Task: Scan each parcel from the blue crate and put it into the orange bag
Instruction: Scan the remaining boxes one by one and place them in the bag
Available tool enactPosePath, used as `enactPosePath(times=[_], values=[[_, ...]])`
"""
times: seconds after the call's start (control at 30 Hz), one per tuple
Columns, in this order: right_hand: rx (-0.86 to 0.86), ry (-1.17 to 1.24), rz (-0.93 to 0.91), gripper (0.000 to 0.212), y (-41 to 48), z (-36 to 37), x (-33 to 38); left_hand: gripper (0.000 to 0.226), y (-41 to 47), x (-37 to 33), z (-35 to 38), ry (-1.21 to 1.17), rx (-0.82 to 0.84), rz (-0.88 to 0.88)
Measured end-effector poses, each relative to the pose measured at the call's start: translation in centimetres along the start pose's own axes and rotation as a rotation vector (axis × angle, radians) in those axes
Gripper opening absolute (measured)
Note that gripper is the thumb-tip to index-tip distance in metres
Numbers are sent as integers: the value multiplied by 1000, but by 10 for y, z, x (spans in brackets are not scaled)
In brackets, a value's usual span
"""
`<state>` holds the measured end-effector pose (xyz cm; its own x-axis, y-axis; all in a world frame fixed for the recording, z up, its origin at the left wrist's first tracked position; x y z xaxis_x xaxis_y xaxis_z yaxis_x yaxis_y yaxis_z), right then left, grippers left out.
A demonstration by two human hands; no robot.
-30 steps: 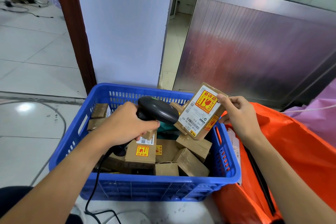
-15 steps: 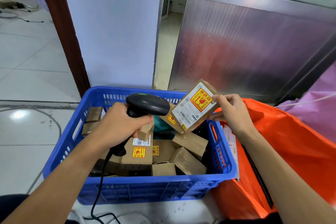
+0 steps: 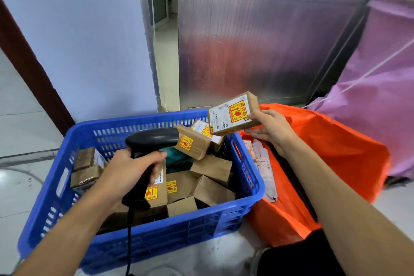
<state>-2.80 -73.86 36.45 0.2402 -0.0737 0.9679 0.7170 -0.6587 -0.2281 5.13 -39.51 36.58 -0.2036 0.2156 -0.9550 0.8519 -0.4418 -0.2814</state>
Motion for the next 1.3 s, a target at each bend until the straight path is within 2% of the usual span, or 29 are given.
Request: enactPosePath(times=[0.07, 0.17, 0.33, 0.43, 0.53, 0.63, 0.73, 0.97, 1.07, 1.13, 1.23, 1.27, 1.3], values=[[-39, 23, 32, 47, 6, -19, -9, 18, -2, 7, 9, -48, 5, -30], [-138, 24, 44, 31, 13, -51, -22, 19, -1, 20, 28, -135, 58, -123], [-211, -2, 164, 46, 20, -97, -60, 26, 1, 44, 69, -283, 133, -284], [-219, -150, 258, 43, 13, -121, -95, 27, 6, 57, 94, -307, 154, -295], [-217, -277, 372, 29, 3, -142, -139, 25, 16, 71, 119, -301, 128, -311], [-285, -360, 459, 36, 2, -160, -188, 26, 29, 82, 145, -330, 128, -332], [-309, -302, 564, 50, -1, -165, -237, 23, 41, 87, 174, -397, 102, -384], [-161, -242, 694, 46, 18, -159, -321, 23, 55, 112, 215, -320, 102, -342], [-131, -282, 697, 26, 25, -153, -334, 24, 58, 118, 216, -319, 98, -309], [-49, -252, 716, 17, 27, -147, -342, 24, 60, 119, 217, -337, 96, -320], [190, -293, 754, 35, 32, -144, -363, 27, 60, 119, 217, -326, 81, -340], [191, -336, 767, 44, 34, -146, -370, 27, 60, 119, 217, -308, 84, -333], [120, -375, 765, 55, 39, -152, -381, 27, 59, 120, 218, -274, 92, -315]])
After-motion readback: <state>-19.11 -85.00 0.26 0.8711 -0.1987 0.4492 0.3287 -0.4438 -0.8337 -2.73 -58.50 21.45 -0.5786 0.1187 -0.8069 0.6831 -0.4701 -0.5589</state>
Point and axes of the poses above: each hand's wrist, its own y-axis towards the middle knuckle, its own z-axis out of the palm, x = y × z, the point moved 3 cm from there along y, towards the middle knuckle
